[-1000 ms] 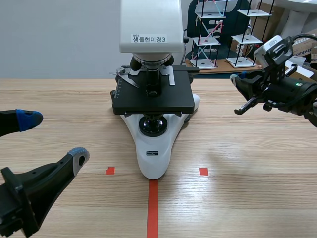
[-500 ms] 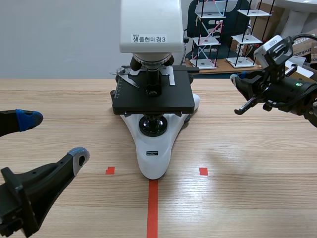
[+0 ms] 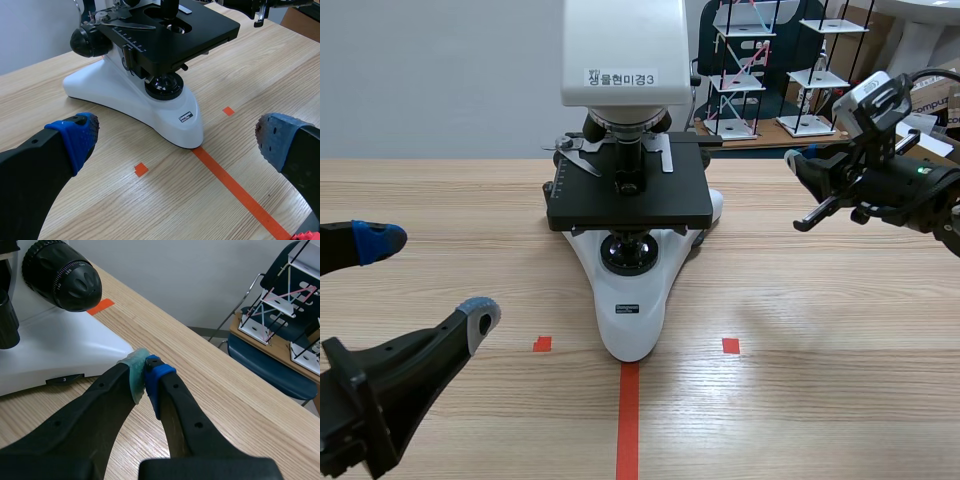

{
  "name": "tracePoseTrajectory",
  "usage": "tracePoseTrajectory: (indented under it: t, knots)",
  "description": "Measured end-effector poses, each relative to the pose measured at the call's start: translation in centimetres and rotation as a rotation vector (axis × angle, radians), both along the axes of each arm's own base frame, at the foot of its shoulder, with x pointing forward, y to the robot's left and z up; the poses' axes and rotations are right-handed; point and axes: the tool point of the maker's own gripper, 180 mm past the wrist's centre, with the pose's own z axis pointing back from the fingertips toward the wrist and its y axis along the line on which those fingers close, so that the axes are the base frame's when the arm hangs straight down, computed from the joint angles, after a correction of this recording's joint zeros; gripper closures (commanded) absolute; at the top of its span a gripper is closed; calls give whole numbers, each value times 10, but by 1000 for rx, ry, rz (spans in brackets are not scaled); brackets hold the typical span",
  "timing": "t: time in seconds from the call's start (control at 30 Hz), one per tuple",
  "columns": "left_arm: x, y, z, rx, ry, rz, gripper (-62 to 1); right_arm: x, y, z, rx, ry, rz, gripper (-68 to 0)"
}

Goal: Point at the fine focus knob

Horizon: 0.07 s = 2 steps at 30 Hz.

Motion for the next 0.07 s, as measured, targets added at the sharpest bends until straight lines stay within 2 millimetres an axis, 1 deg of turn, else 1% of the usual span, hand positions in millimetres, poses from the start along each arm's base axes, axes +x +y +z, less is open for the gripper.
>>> tracePoseTrajectory:
  t: [0.07]
  knots:
    - [0,0,0,0,0,0,-623,0,0,0,0,0,0,1]
